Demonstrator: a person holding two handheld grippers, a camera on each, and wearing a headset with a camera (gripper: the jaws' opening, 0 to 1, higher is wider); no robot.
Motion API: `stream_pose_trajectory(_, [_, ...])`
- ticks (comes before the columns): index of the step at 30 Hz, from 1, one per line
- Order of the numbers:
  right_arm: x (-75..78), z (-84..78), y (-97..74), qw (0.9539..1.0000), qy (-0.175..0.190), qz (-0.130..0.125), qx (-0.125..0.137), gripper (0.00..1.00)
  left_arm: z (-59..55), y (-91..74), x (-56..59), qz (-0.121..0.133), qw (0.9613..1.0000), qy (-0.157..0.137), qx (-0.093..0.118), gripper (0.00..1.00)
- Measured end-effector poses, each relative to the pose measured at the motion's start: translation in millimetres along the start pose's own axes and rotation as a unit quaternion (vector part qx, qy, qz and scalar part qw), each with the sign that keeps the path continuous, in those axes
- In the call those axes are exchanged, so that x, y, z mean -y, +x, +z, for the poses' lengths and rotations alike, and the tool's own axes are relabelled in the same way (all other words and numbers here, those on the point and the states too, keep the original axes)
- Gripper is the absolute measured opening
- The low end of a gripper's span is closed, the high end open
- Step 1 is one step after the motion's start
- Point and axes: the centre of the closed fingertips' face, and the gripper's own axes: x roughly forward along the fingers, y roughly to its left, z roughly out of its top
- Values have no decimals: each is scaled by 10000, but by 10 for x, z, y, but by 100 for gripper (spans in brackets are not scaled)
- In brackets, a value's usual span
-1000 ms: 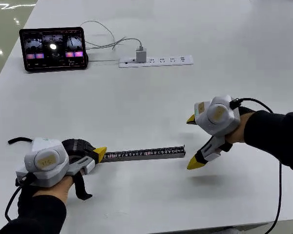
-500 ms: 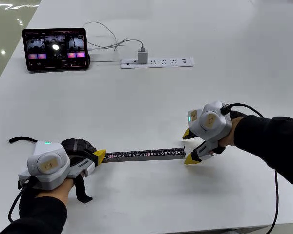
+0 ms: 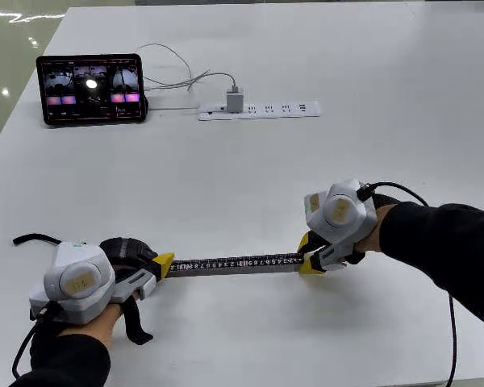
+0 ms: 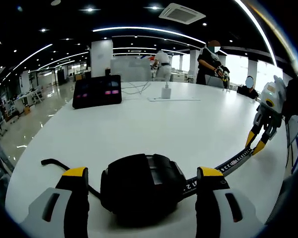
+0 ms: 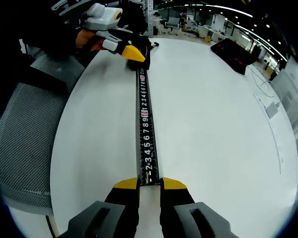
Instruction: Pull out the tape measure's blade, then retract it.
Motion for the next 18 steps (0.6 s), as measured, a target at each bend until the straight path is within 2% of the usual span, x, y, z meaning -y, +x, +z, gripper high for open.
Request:
stream_pose_trajectory(1, [0, 6, -1, 10000, -5, 22, -10, 11, 0, 4, 2, -7, 10000, -7, 0, 85])
stream_pose_trajectory(2, [7, 4, -5, 9999, 145, -4, -27, 11, -2, 7, 4, -10, 10000, -34, -8, 83])
stream_pose_trajectory(4, [9, -3, -4, 10000, 47, -20, -16, 11, -21, 13, 4, -3, 10000, -52, -51, 79])
stream_pose_trajectory(9, [31, 10, -2, 9992, 386, -80, 3, 11, -71, 0, -4, 75, 9995, -230, -177, 66])
stream_pose_trajectory(14, [33, 22, 9, 9988, 459, -104, -131, 10, -53, -1, -18, 151, 9991, -361, -151, 64])
stream_pose_trajectory(16, [29, 13, 3, 9997, 168, -3, -177, 9, -47, -13, -19, 167, 9990, -386, -162, 64])
stream_pose_trajectory(18, [25, 14, 9, 9994, 247, -43, -242, 9, -52, -13, -22, 129, 9986, -477, -179, 64])
